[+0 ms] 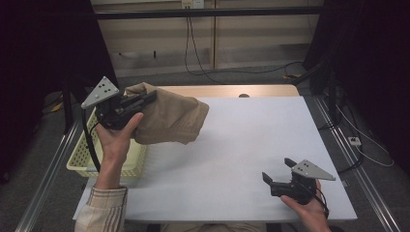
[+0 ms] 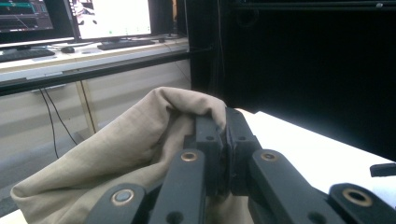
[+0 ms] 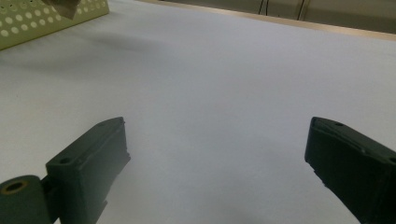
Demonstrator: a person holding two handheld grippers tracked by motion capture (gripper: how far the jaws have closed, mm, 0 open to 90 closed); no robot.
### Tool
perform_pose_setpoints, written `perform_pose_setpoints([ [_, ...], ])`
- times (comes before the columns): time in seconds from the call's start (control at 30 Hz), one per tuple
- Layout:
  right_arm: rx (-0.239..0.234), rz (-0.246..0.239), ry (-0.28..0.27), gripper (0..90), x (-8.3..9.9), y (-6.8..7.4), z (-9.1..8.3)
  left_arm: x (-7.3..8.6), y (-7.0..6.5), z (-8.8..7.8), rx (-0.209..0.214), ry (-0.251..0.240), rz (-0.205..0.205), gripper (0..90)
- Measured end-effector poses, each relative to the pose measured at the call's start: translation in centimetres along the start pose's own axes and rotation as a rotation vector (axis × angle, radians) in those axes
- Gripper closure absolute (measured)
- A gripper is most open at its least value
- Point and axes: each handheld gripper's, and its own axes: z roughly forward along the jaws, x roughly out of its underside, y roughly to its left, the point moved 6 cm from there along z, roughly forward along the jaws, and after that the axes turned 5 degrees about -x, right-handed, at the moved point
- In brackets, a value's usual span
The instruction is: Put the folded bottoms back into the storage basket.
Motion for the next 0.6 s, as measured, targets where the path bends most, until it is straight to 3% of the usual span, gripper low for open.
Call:
perform_pose_setpoints([
  [0.6, 0.002, 0.001, 0.001, 5.8, 0.0, 0.0, 0.0, -1.1, 1.4, -2.4, -0.04, -0.041, -0.003, 86.8],
])
